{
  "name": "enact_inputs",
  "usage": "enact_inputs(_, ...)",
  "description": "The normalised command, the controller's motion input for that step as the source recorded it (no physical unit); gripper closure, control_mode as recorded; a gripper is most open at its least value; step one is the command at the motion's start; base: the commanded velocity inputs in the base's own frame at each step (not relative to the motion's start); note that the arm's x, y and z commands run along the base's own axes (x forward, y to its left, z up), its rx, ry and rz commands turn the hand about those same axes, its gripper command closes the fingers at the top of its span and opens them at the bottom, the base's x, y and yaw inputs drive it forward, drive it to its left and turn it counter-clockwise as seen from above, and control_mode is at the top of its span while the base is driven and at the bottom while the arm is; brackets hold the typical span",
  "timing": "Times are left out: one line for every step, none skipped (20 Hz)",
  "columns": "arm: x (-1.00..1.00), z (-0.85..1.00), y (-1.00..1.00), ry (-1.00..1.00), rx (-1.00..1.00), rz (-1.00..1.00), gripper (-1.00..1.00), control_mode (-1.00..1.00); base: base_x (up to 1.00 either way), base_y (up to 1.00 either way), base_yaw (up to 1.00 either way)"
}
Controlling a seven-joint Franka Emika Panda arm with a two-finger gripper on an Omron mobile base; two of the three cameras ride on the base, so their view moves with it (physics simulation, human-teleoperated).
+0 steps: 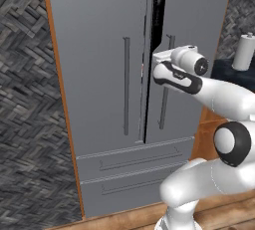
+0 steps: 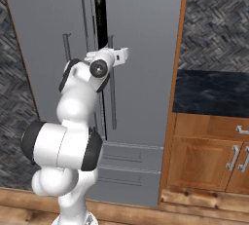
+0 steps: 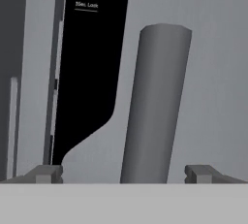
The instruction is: Retrieve the steak from the fridge and place it on the saucepan with marinade on the stove.
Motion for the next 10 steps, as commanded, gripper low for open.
enact_inputs(0.26, -0.01, 0.00, 0.00, 0.00, 0.00, -1.00, -1.00, 0.00, 0.00, 0.00)
enact_inputs(0.22, 0.00, 0.00, 0.00, 0.00, 0.00, -1.00, -1.00, 0.00, 0.00, 0.00)
enact_inputs(0.19, 0.00, 0.00, 0.00, 0.00, 0.00, 1.00, -1.00, 0.00, 0.00, 0.00)
enact_inputs(0.07, 0.00, 0.00, 0.00, 0.00, 0.00, 1.00, -1.00, 0.00, 0.00, 0.00)
enact_inputs(0.00, 0.00, 0.00, 0.00, 0.00, 0.00, 1.00, -1.00, 0.00, 0.00, 0.00)
enact_inputs(0.00, 0.00, 0.00, 0.00, 0.00, 0.00, 1.00, -1.00, 0.00, 0.00, 0.00)
enact_inputs(0.00, 0.00, 0.00, 0.00, 0.00, 0.00, 1.00, -1.00, 0.00, 0.00, 0.00)
enact_inputs(0.00, 0.00, 0.00, 0.00, 0.00, 0.00, 1.00, -1.00, 0.00, 0.00, 0.00)
enact_inputs(0.00, 0.00, 0.00, 0.00, 0.00, 0.00, 1.00, -1.00, 0.00, 0.00, 0.00)
enact_inputs(0.00, 0.00, 0.00, 0.00, 0.00, 0.00, 1.00, -1.00, 0.00, 0.00, 0.00)
